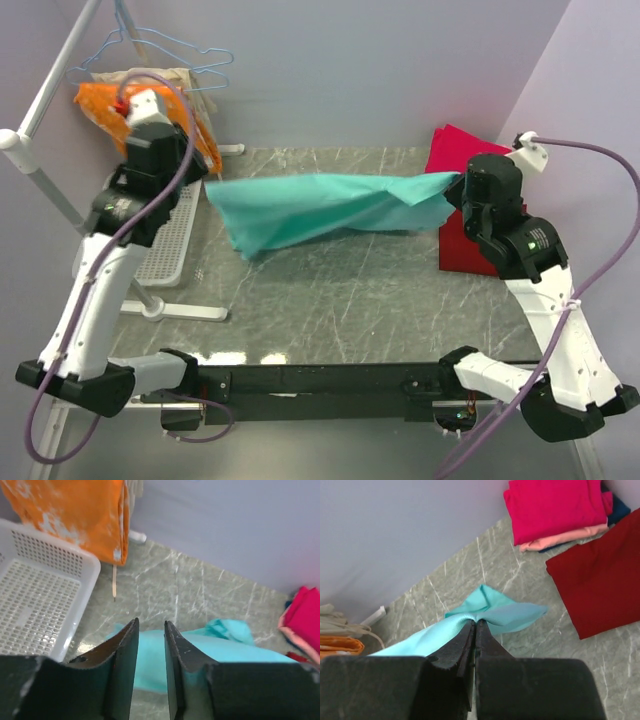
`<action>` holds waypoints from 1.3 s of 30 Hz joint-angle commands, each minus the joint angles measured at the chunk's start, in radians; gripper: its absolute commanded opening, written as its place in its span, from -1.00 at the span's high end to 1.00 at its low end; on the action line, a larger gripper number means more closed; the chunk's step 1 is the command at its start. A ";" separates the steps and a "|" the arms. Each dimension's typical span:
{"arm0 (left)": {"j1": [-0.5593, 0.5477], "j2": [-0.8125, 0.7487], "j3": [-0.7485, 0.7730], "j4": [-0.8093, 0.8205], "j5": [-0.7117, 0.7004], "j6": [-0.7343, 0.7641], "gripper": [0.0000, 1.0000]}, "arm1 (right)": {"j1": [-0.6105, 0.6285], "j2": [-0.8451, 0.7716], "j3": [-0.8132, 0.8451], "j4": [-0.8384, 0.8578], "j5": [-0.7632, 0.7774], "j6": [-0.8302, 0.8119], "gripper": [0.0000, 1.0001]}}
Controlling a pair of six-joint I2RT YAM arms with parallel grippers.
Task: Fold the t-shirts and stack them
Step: Flatten the tshirt out
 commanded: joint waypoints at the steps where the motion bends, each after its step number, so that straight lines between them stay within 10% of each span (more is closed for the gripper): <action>1: -0.002 0.060 -0.275 -0.008 0.079 -0.059 0.33 | -0.008 0.004 -0.070 0.011 -0.033 0.032 1.00; 7: -0.002 0.080 -0.465 0.057 0.195 -0.111 0.39 | -0.008 0.004 -0.120 0.016 -0.050 0.035 1.00; 19: -0.074 0.032 -0.659 0.124 0.441 -0.126 -0.14 | -0.008 0.126 -0.252 0.098 -0.120 0.064 1.00; 26: -0.103 0.184 -0.631 0.207 0.295 -0.208 -0.42 | -0.008 0.149 -0.266 0.125 -0.160 0.069 1.00; 39: -0.103 0.529 -0.400 0.227 0.101 -0.248 -0.25 | -0.008 0.151 -0.291 0.126 -0.169 0.070 1.00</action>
